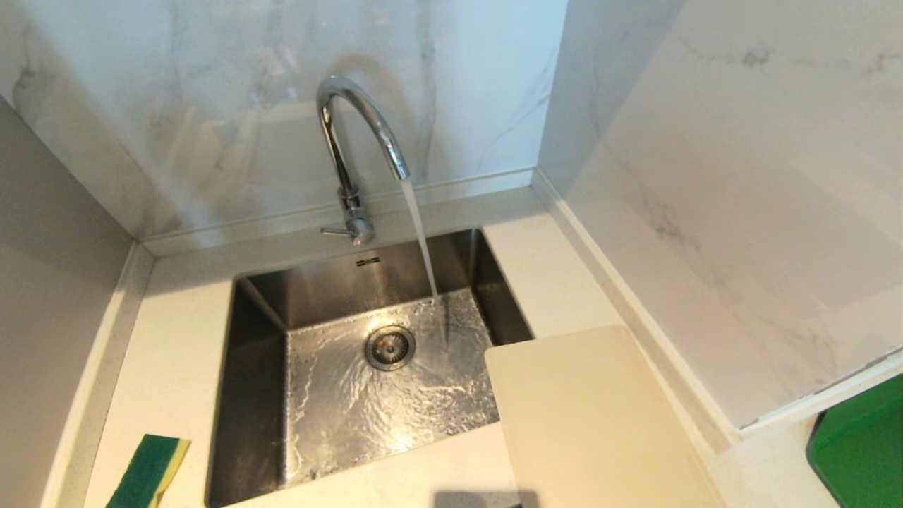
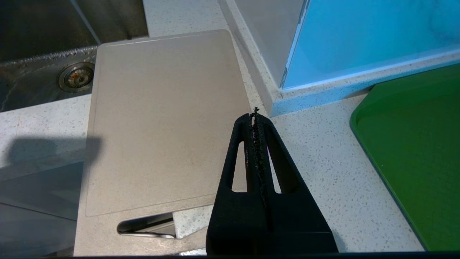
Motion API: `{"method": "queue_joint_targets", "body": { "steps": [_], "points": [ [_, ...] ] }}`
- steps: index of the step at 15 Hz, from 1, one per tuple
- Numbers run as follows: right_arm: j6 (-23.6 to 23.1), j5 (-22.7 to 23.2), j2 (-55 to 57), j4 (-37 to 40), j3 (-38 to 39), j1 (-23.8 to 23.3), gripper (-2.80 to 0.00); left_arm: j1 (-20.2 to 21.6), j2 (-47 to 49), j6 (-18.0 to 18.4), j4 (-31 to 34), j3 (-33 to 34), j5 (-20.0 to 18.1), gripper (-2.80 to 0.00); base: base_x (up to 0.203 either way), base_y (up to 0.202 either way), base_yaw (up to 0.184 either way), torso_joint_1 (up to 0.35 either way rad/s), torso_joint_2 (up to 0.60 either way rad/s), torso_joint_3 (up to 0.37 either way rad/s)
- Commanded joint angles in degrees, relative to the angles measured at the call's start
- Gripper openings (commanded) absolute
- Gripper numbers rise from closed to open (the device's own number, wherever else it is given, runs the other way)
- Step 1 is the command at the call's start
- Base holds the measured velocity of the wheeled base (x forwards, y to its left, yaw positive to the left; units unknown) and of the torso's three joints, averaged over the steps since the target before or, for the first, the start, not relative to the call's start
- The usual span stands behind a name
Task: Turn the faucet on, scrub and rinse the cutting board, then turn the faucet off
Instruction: Pick up the cleaning cloth
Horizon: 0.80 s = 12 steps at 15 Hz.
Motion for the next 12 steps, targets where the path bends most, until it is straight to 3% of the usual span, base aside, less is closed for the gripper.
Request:
{"method": "queue_joint_targets", "body": {
  "steps": [1, 8, 12],
  "points": [
    [0.0, 0.0, 0.1, 0.0, 0.0, 0.0, -2.80, 0.0, 0.2, 0.1, 0.0, 0.1, -0.1, -2.80, 0.000, 0.000, 0.000, 0.000, 0.00, 0.000],
    [0.0, 0.0, 0.0, 0.0, 0.0, 0.0, -2.80, 0.3, 0.2, 1.4, 0.5, -0.1, 0.6, -2.80, 0.000, 0.000, 0.000, 0.000, 0.00, 0.000],
    [0.0, 0.0, 0.0, 0.0, 0.0, 0.0, -2.80, 0.3, 0.6, 9.6, 4.0, -1.2, -1.4, -2.80, 0.000, 0.000, 0.000, 0.000, 0.00, 0.000]
  ]
}}
